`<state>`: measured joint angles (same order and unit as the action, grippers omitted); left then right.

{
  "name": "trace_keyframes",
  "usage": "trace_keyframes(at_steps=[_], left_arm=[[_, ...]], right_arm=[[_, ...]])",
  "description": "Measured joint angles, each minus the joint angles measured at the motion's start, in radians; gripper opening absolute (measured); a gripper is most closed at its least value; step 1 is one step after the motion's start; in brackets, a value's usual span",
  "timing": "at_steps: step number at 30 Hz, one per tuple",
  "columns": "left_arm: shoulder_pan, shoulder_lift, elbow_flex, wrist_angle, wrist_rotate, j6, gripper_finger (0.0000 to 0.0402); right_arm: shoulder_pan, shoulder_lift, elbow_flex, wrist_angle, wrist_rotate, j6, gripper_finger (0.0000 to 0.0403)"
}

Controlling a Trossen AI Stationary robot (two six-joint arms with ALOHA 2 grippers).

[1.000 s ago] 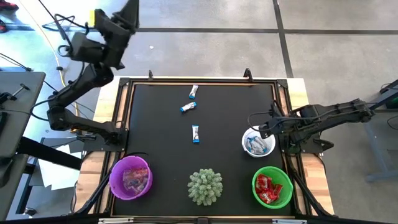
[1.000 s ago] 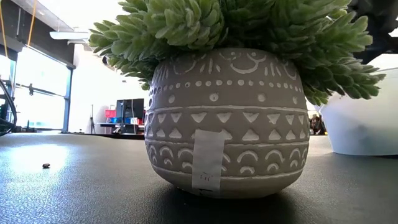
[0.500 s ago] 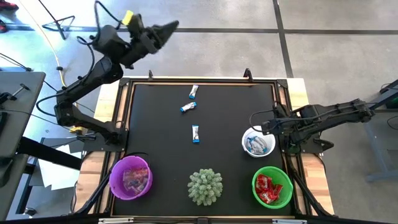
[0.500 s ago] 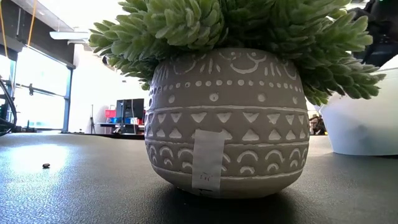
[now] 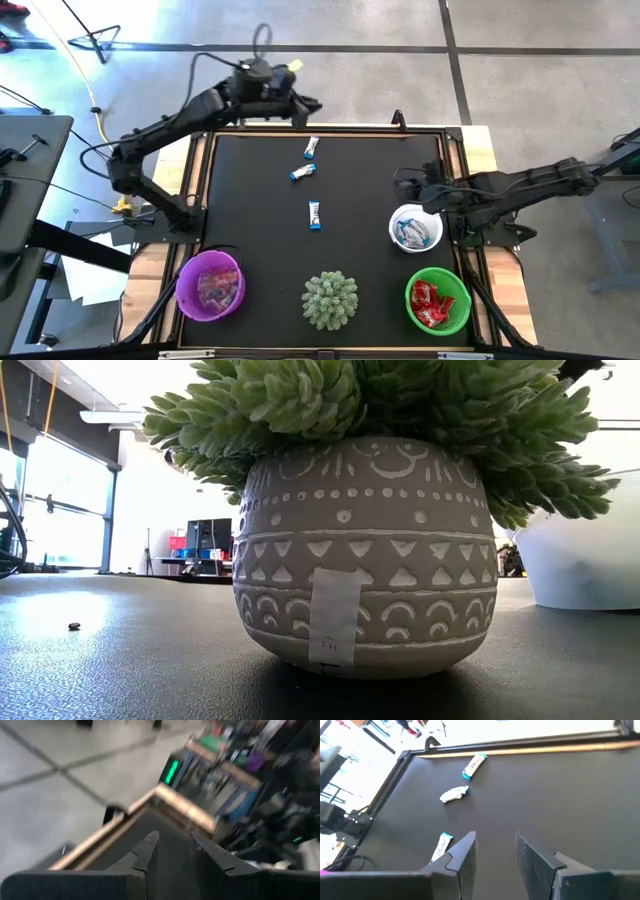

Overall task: Sort candy
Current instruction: Put the white candy wrapper into the white bucket

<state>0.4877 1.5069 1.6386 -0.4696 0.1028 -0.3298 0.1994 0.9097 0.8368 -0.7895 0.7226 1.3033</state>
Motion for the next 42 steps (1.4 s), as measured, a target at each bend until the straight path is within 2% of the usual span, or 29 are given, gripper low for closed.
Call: trace_keyframes(at_steps=[5, 10, 14, 20, 24, 28, 32, 36, 39, 42], left_arm=[[-0.005, 0.069, 0.0, -0.128, 0.007, 0.03, 0.009], [-0.015, 0.1, 0.0, -0.286, 0.024, 0.071, 0.009], [-0.026, 0.106, 0.0, -0.43, 0.025, 0.105, 0.009], [-0.041, 0.086, 0.0, -0.572, 0.023, 0.166, 0.009], [-0.047, 0.075, 0.0, -0.656, 0.019, 0.2, 0.009], [-0.063, 0.074, 0.0, -0.729, 0.018, 0.225, 0.009], [-0.073, 0.074, 0.0, -0.769, 0.018, 0.271, 0.009], [-0.073, 0.074, 0.0, -0.793, 0.018, 0.289, 0.009], [-0.072, 0.074, 0.0, -0.8, 0.018, 0.29, 0.009], [-0.072, 0.074, 0.0, -0.803, 0.018, 0.29, 0.009]], right_arm=[[-0.056, 0.11, 0.0, 0.118, 0.011, -0.093, 0.013], [-0.16, 0.234, 0.0, 0.164, 0.003, -0.026, 0.013], [-0.244, 0.339, 0.0, 0.203, -0.088, 0.01, 0.013], [-0.322, 0.488, 0.0, 0.409, -0.242, -0.216, 0.013], [-0.354, 0.556, 0.0, 0.577, -0.361, -0.305, 0.013], [-0.364, 0.596, 0.0, 0.668, -0.391, -0.365, 0.013], [-0.364, 0.637, 0.0, 0.689, -0.399, -0.401, 0.013], [-0.364, 0.707, 0.0, 0.72, -0.527, -0.368, 0.013], [-0.363, 0.758, 0.0, 0.785, -0.633, -0.267, 0.013], [-0.35, 0.794, 0.0, 0.862, -0.678, -0.154, 0.013]])
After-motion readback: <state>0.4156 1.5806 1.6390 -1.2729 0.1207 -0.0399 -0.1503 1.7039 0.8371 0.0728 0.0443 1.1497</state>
